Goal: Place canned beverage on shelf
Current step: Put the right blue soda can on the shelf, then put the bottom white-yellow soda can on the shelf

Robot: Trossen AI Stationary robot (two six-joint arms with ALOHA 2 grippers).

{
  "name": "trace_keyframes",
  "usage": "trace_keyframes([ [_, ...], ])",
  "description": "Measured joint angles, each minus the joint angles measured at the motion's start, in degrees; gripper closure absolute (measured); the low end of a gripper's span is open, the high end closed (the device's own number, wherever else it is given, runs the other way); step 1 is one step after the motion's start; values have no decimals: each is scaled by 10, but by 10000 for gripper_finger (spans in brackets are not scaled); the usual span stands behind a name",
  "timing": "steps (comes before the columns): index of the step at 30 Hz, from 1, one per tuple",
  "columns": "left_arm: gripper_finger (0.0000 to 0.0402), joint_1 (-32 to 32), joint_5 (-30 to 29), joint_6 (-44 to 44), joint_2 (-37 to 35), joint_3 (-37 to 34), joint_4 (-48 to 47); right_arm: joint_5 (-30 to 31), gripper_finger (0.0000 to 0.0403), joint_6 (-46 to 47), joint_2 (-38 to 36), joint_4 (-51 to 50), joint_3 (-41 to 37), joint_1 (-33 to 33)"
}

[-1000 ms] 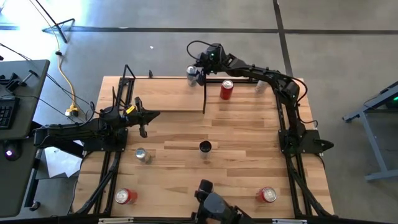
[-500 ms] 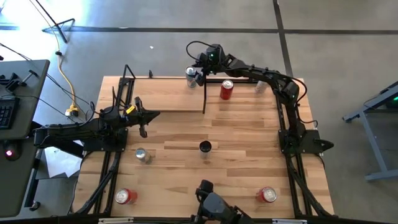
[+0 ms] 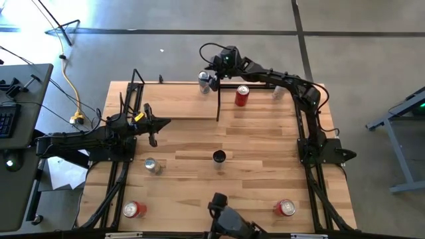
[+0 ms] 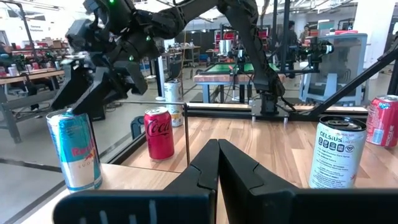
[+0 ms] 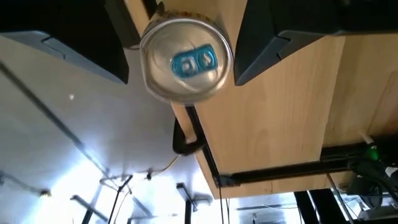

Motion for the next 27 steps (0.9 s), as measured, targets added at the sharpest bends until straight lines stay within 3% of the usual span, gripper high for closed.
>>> trace_keyframes([
  [7, 401, 0, -1, -1, 0, 0, 1, 2, 128, -15, -62, -20, 0, 5],
  [10, 401, 0, -1, -1, 0, 0, 1, 27, 146, -1, -90, -53, 0, 10],
  [16, 401, 0, -1, -1, 0, 0, 2, 96, 248, -31, -115, -164, 1, 54],
  [21, 402, 0, -1, -4, 0, 0, 2, 61, 375, -44, -115, -154, 1, 110],
  [23, 401, 0, -1, -5, 0, 0, 2, 51, 393, -45, -116, -139, 1, 134],
  [27, 401, 0, -1, -5, 0, 0, 4, 106, 389, -57, -116, -96, 1, 186],
])
